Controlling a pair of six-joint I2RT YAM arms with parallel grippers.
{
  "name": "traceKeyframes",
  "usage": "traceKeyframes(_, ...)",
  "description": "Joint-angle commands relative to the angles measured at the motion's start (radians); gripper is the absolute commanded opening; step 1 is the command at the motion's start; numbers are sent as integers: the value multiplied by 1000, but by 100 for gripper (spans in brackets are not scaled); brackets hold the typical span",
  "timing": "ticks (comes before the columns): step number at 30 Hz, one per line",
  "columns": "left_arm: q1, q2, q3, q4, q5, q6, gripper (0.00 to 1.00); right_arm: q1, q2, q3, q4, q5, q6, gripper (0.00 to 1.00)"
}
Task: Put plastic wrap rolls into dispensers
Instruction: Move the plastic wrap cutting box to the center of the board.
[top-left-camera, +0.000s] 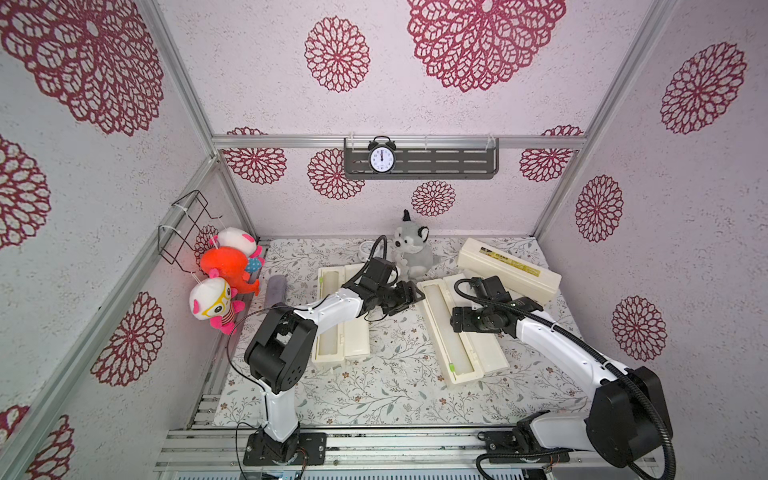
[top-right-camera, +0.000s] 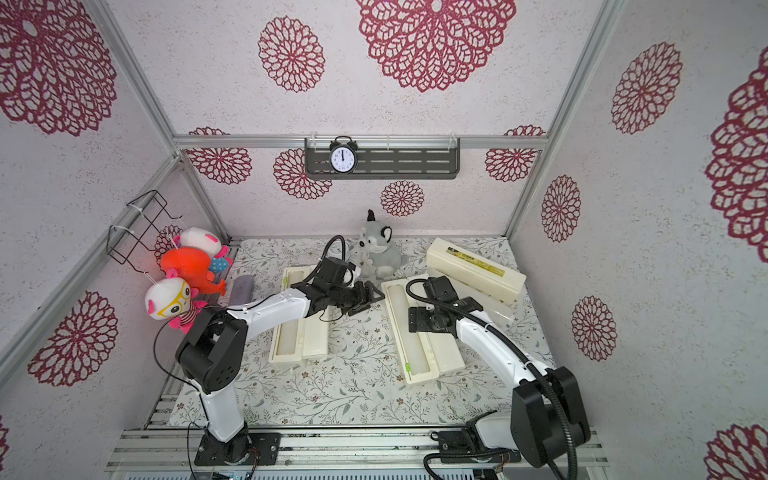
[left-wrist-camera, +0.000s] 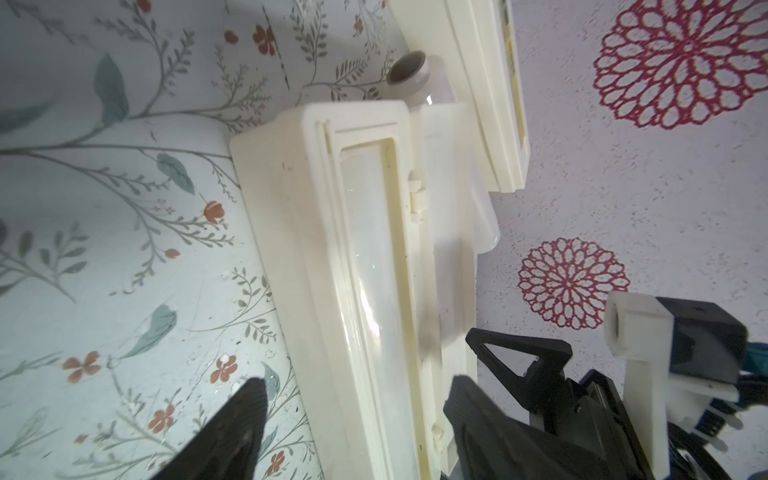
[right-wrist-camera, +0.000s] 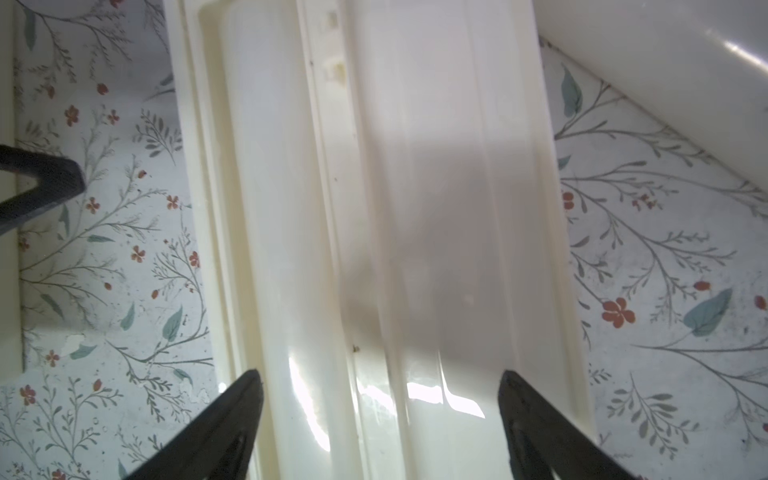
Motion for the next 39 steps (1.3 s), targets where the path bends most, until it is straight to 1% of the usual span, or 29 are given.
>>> traceKeyframes(1, -11, 14, 22, 44, 17, -36, 73, -2, -10, -18, 23, -58, -7, 88)
traceKeyframes(5, -35, 39, 34, 8, 23, -27, 73, 16, 1, -62, 98, -160, 24, 82)
traceKeyframes(12, -39, 30, 0, -2, 5, -26, 71, 107, 43, -83, 230, -268, 97, 80)
traceKeyframes(16, -36, 11, -41, -11, -17, -27, 65, 157, 99, -55, 282, -275, 122, 79)
traceKeyframes(21, -31, -26, -94, -31, -45, -19, 60, 207, 175, 7, 328, -272, 143, 79)
traceKeyframes(25, -8, -68, -156, -38, -65, -26, 57, 249, 242, 64, 355, -276, 158, 78)
traceKeyframes(28, 17, -101, -181, -65, -80, -9, 56, 287, 277, 94, 386, -291, 185, 78)
traceKeyframes(34, 76, -143, -178, -135, -106, 46, 56, 369, 294, 121, 441, -311, 240, 77)
traceKeyframes(39, 100, -129, -133, -183, -114, 91, 56, 400, 273, 115, 470, -313, 276, 78)
